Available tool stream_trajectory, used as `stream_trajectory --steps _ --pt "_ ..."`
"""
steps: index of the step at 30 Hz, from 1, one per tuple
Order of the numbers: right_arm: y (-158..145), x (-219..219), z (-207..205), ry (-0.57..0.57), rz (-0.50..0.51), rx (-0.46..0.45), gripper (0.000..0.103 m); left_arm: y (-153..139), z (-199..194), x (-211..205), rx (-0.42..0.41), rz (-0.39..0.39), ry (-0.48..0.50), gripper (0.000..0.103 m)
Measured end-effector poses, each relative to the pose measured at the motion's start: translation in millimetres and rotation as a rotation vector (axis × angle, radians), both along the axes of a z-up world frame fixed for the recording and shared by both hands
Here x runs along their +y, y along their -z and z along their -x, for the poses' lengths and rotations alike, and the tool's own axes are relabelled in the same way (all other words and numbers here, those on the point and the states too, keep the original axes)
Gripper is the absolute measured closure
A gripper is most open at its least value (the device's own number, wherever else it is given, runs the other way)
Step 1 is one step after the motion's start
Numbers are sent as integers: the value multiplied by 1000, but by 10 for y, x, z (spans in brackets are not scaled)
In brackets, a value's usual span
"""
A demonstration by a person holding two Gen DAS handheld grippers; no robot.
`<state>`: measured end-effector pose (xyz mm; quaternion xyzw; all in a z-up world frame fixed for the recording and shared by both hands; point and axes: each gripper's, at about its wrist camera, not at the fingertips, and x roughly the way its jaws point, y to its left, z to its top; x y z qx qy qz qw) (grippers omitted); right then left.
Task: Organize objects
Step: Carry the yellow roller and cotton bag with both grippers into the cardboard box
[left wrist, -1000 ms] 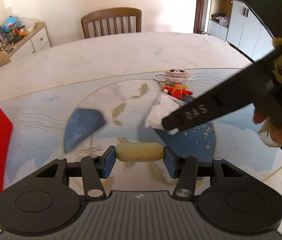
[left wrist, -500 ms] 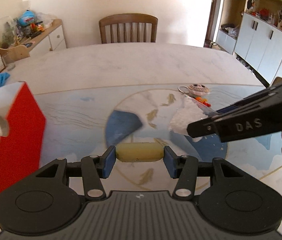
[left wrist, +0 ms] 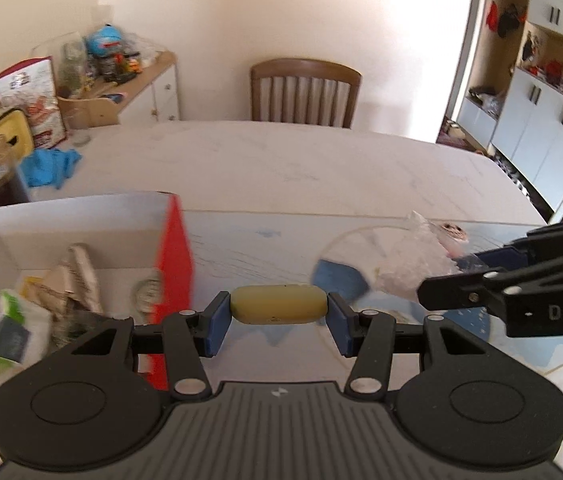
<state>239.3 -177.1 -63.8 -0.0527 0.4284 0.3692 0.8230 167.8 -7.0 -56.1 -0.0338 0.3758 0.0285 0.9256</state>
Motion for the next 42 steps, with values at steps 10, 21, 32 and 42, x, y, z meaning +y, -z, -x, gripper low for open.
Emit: stream_trajectory --steps 10,21,32,42 --pt "-275 577 220 -62 -19 -53 71 -202 209 682 -36 -9 -69 52" --pt "-423 1192 487 -139 -18 -111 71 -343 316 1413 -68 -32 -147 52" --pt "-381 1696 596 -181 -5 -138 70 -326 316 1980 -50 -57 -179 52" --pt "-100 2063 513 -191 40 -109 70 -111 159 2343 9 -93 -186 52"
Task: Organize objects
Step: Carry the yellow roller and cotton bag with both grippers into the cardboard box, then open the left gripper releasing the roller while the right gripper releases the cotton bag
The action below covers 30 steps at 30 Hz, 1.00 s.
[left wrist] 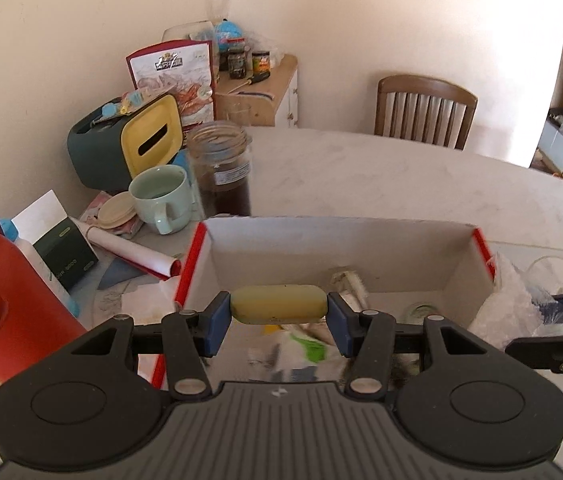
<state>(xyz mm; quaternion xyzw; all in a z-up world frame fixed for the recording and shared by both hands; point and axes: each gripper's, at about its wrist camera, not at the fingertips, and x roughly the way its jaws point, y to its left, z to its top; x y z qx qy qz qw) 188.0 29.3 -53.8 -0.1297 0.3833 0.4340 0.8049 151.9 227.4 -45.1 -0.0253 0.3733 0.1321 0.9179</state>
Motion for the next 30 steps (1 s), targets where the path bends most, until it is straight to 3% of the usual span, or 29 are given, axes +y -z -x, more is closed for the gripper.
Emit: stream_trajectory --steps 22,30 --pt "653 643 -43 -42 134 24 70 541 -701 162 138 -70 33 52" --pt "776 696 -76 -58 167 34 69 699 -887 184 211 -47 48 52"
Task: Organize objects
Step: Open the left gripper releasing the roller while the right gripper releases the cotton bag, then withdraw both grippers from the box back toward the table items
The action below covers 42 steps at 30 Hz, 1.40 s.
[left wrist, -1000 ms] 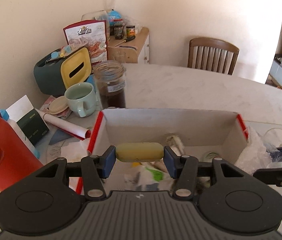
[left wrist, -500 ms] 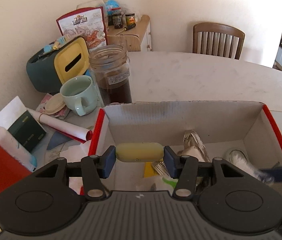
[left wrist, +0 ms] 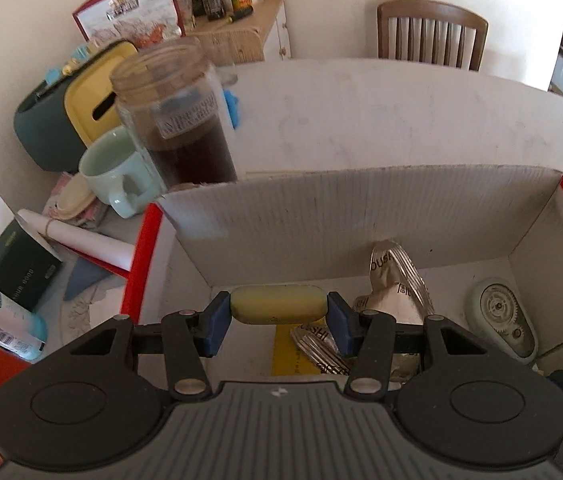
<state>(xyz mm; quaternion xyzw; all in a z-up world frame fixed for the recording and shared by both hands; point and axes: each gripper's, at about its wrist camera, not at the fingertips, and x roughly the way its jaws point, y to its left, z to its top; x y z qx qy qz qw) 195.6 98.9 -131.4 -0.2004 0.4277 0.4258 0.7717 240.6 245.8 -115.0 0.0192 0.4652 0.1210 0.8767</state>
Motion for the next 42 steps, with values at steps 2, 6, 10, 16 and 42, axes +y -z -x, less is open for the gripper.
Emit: stream_trajectory --steps 2,6,10,16,42 --pt "22 11 5 -9 7 -5 69 21 -34 7 21 5 9 52" --pt "36 17 7 -4 11 -13 68 75 -80 16 61 19 18 52" --pt "38 8 -16 -2 9 -6 67 84 -88 37 67 30 14 52" --pt "-10 -17 -17 0 2 6 59 87 -91 59 73 44 5 52" --pt "-502 -429 59 23 -114 -10 31 -162 246 -58 -19 76 -45 33"
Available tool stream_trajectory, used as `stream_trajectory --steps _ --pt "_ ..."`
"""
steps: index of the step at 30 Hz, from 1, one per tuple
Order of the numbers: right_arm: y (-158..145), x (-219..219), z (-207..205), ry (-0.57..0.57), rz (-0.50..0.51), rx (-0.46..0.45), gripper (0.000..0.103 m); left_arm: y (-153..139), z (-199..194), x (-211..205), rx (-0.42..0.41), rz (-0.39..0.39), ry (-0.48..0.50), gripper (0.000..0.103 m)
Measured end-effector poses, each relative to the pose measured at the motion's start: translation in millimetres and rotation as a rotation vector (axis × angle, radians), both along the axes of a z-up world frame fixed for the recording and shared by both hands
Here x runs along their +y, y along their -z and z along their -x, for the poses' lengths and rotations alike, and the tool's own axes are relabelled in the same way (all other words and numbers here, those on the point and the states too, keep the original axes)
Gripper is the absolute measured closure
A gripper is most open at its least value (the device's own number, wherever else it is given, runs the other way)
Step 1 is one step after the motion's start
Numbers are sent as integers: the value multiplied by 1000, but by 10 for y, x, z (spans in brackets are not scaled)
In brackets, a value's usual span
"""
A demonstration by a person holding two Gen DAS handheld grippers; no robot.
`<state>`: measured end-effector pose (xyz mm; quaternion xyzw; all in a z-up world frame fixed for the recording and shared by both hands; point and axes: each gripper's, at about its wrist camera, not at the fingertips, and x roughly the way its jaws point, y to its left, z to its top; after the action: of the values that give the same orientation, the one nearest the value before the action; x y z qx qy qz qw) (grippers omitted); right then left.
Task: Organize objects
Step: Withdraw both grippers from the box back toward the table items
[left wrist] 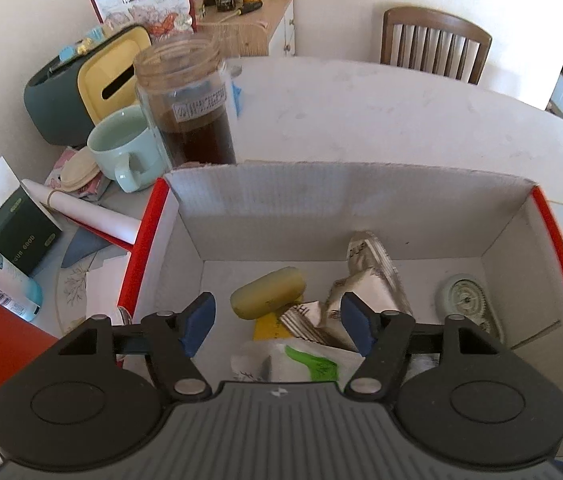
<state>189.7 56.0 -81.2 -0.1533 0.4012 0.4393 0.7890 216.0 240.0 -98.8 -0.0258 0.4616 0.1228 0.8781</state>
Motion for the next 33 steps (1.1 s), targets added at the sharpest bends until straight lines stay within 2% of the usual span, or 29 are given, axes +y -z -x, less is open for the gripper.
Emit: stream_trajectory --steps 10,14,24,29,33 --pt "-235 -353 58 5 -76 2 27 -277 237 -292 -75 -7 6 31" --pt "-357 -511 71 2 -113 4 24 -407 346 -429 -114 -19 3 24" --pt "-568 -918 106 0 -176 -11 15 -657 538 -815 -191 -21 24 20" --pt "-649 -1147 90 18 -201 -20 7 -726 577 -1072 -218 3 39 19" --pt "-690 -1347 53 38 -208 -35 5 -746 537 -1247 -211 50 48 10"
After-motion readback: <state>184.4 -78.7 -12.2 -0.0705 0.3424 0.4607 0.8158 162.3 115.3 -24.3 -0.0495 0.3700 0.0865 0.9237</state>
